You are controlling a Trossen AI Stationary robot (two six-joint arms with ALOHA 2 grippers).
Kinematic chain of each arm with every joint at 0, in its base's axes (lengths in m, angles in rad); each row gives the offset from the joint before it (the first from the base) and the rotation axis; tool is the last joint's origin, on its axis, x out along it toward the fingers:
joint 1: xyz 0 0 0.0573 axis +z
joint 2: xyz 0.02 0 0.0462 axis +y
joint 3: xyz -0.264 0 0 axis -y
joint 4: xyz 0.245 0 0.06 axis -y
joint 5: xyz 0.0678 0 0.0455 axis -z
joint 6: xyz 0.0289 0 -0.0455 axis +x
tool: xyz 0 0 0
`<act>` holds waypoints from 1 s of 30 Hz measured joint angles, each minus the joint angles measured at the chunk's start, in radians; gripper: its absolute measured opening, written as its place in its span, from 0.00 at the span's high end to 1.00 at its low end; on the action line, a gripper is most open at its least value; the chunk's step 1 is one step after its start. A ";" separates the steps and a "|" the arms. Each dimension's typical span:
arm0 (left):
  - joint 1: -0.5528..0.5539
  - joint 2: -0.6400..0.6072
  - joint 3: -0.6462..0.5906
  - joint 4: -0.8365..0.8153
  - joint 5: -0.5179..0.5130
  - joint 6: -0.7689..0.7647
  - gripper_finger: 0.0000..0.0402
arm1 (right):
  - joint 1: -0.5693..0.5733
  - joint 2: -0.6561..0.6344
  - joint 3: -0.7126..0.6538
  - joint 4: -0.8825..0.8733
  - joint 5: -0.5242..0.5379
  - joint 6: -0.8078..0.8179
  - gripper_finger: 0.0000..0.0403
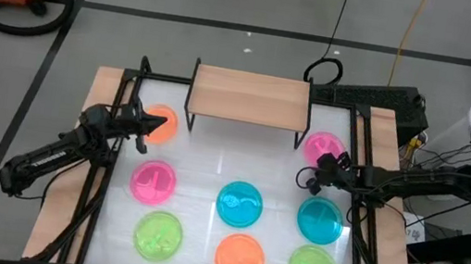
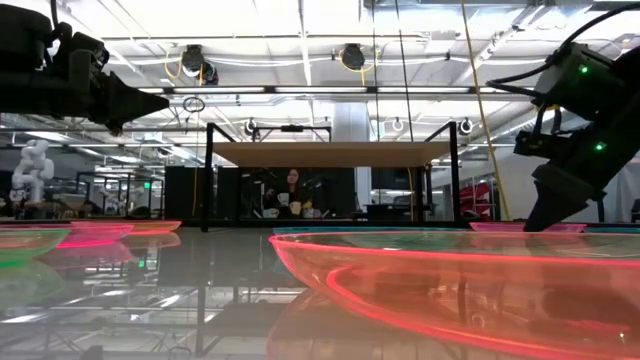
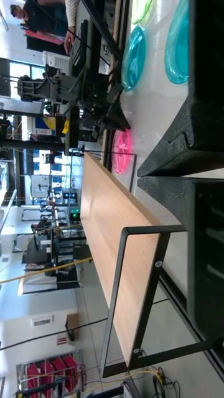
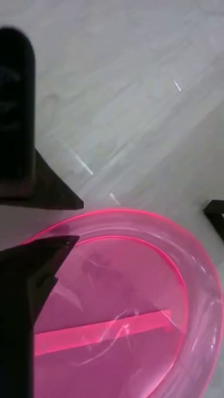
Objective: Place and stack plates onto a shelf
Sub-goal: Put the top pink plate on the shelf
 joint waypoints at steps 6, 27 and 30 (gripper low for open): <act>0.000 0.000 0.000 0.000 0.000 0.000 0.99 | 0.000 -0.001 0.000 0.004 0.000 0.001 0.99; 0.000 0.000 0.000 0.000 0.000 0.000 0.99 | 0.001 -0.115 0.209 0.041 0.000 -0.150 1.00; 0.000 0.000 0.000 0.000 0.000 0.000 0.99 | 0.002 -0.131 0.254 -0.014 -0.004 -0.137 1.00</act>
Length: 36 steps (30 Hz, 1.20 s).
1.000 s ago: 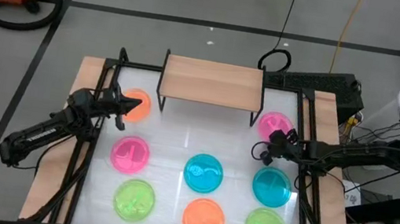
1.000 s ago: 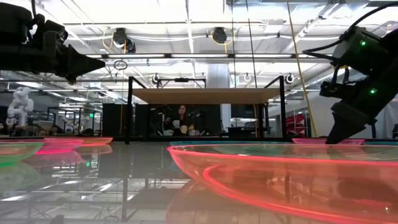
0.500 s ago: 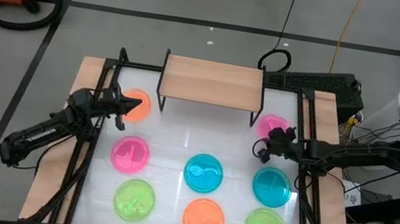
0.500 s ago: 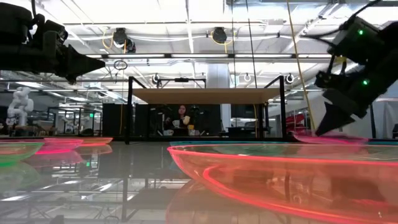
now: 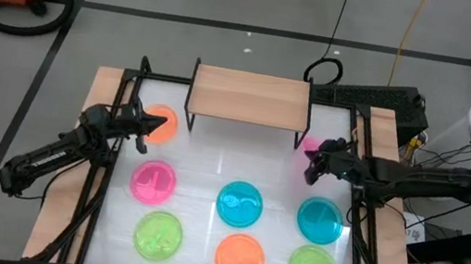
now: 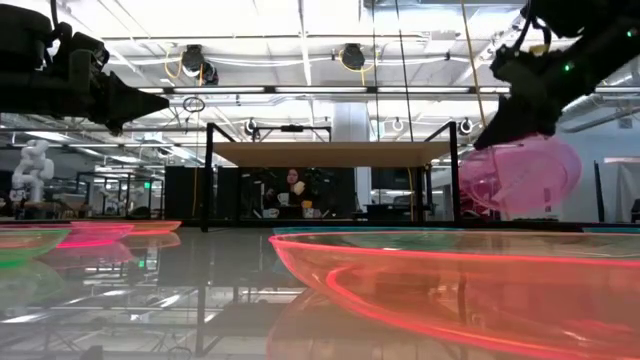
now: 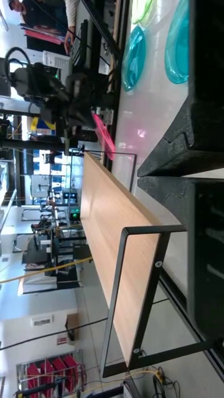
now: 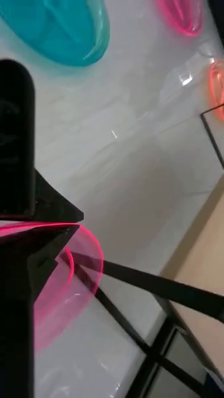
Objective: Place and stack plates onto a shelf
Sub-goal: Put the top pink plate on the shelf
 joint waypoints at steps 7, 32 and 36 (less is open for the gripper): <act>0.000 0.000 0.000 0.000 0.000 0.000 0.99 | 0.031 -0.006 0.067 -0.079 -0.108 0.072 1.00; 0.000 0.000 0.000 0.000 0.000 0.000 0.99 | 0.078 -0.005 0.096 0.551 -0.388 -0.131 1.00; 0.000 0.000 0.000 0.000 0.000 0.000 0.99 | 0.037 0.012 0.168 0.549 -0.361 -0.196 1.00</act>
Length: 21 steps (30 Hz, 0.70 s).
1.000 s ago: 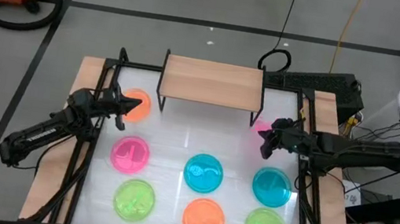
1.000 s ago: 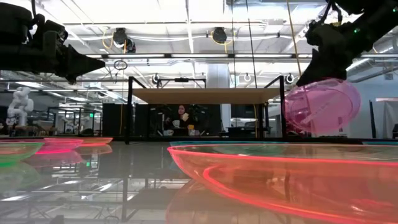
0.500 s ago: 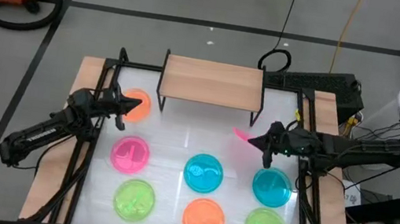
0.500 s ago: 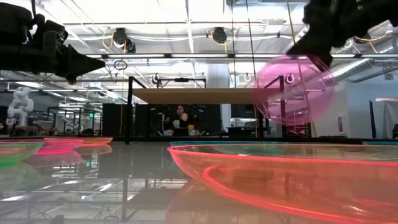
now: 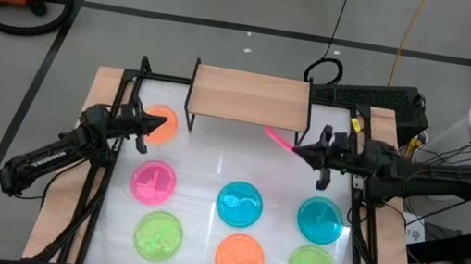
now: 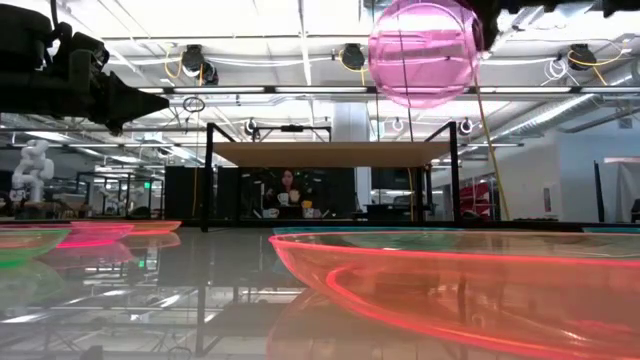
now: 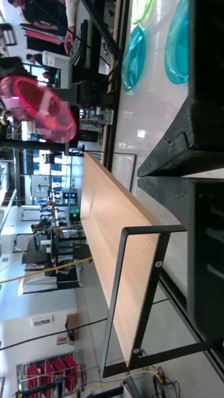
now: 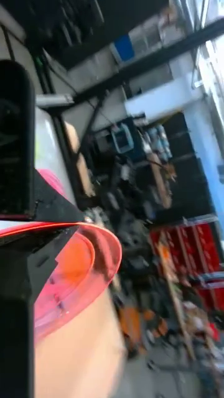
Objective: Place and stack plates onto a shelf
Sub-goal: Put the top pink plate on the shelf
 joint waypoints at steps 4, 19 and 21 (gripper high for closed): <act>0.000 0.000 0.000 0.000 0.000 0.000 0.99 | -0.065 0.045 0.092 -0.018 0.004 -0.054 1.00; 0.000 0.000 0.000 0.000 0.000 0.000 0.99 | -0.273 0.347 0.344 -0.212 0.002 -0.447 1.00; 0.000 0.000 0.000 0.000 0.000 0.000 0.99 | -0.296 0.389 0.345 -0.211 0.003 -0.485 1.00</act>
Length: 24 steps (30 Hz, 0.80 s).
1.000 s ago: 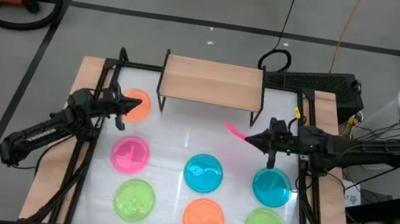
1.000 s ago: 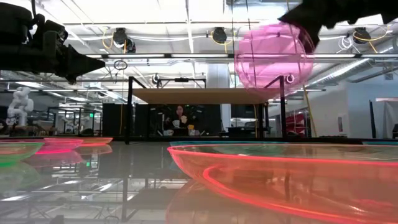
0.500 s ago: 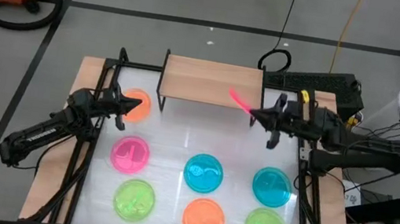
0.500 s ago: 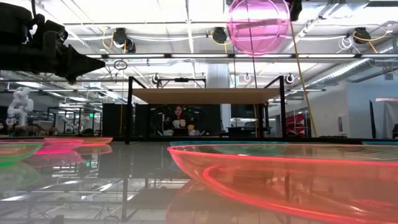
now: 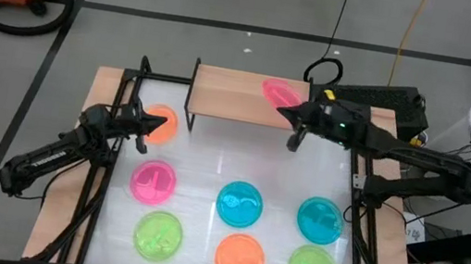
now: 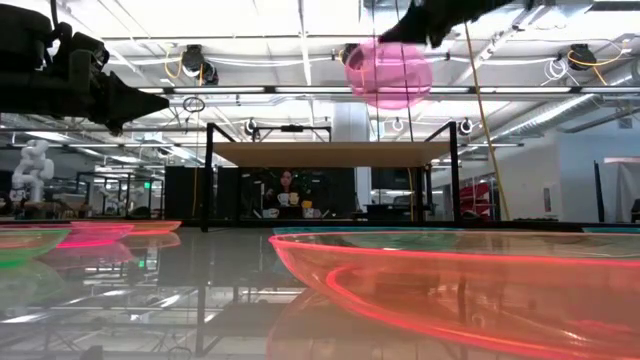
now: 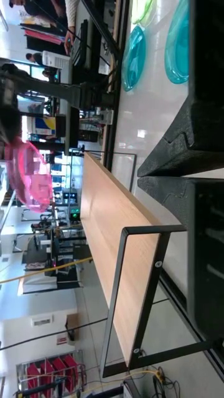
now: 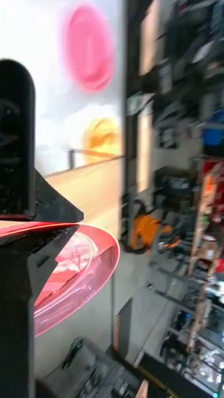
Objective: Place and stack plates onto a shelf
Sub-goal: Put the top pink plate on the shelf
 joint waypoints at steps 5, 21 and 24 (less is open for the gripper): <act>0.000 0.000 0.000 0.000 0.000 0.000 0.99 | -0.045 0.098 0.000 -0.015 0.003 -0.054 1.00; 0.000 0.000 0.000 0.000 0.000 0.000 0.99 | -0.088 0.326 0.000 -0.056 0.049 -0.077 1.00; 0.000 0.000 0.000 0.000 0.000 0.000 0.99 | -0.088 0.339 0.000 -0.056 0.049 -0.059 1.00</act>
